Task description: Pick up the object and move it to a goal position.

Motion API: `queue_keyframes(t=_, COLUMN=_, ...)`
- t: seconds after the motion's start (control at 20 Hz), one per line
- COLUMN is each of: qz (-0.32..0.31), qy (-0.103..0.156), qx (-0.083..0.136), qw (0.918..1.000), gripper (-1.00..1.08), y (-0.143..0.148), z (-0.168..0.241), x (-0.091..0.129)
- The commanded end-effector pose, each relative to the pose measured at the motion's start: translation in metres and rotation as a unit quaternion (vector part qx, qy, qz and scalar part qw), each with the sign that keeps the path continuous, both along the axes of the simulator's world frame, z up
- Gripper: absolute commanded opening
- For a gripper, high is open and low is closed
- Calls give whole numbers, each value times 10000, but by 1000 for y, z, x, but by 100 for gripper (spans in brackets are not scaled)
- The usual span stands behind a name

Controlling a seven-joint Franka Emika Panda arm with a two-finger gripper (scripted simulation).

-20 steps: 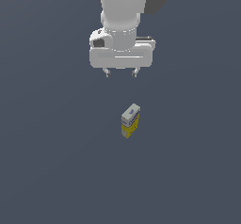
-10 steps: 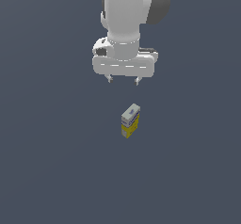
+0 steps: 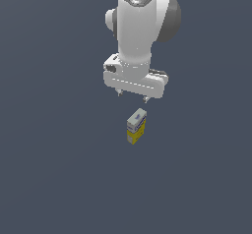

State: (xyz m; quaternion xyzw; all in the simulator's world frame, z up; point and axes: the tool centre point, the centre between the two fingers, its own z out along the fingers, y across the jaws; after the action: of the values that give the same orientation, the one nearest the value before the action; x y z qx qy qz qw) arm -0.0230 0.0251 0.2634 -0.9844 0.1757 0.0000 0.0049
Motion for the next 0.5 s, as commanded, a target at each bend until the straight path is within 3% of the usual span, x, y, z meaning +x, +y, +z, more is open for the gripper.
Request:
queue_keyframes(t=0.0, qz=-288, qy=3, qx=-9, qw=9996, gripper=100, y=4, z=-10, x=6)
queue_keyframes(t=0.45, qz=-1170, qy=13, qx=-34, qw=9931, gripper=100, y=16, z=-43, x=22)
